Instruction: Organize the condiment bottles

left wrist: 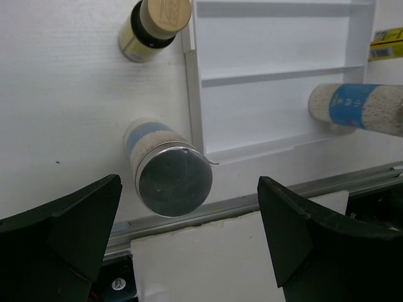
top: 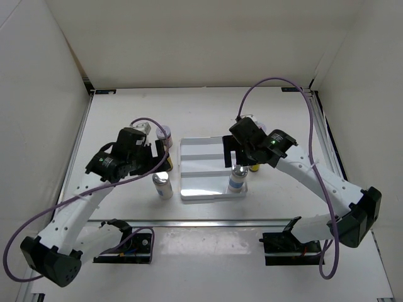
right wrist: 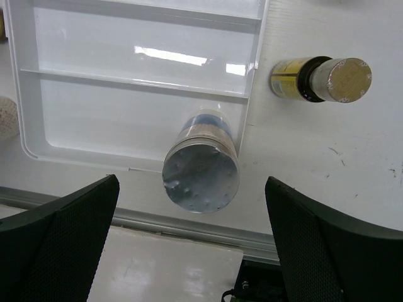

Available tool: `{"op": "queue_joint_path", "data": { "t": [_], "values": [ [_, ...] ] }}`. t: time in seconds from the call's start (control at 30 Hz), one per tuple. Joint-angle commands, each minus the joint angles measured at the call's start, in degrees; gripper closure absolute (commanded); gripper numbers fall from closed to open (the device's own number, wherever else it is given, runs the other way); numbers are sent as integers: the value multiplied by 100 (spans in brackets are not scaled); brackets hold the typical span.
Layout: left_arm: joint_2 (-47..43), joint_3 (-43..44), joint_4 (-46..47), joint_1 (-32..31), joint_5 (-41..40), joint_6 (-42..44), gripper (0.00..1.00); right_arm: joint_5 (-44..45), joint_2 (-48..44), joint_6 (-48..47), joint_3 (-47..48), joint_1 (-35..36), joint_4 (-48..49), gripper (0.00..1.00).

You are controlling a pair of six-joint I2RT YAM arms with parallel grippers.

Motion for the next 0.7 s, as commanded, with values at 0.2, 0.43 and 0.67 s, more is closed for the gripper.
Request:
{"op": "queue_joint_path", "data": {
  "t": [0.2, 0.43, 0.67],
  "values": [
    [475, -289, -333, -636, -821, -693, 0, 143, -303, -35, -93, 46, 130, 0],
    [1046, -290, -333, -759, -875, -746, 10, 205, -365, 18, -207, 46, 130, 0],
    [994, 245, -473, -865, -875, -746, 46, 564, -593, 18, -260, 46, 7, 0]
  ]
}}
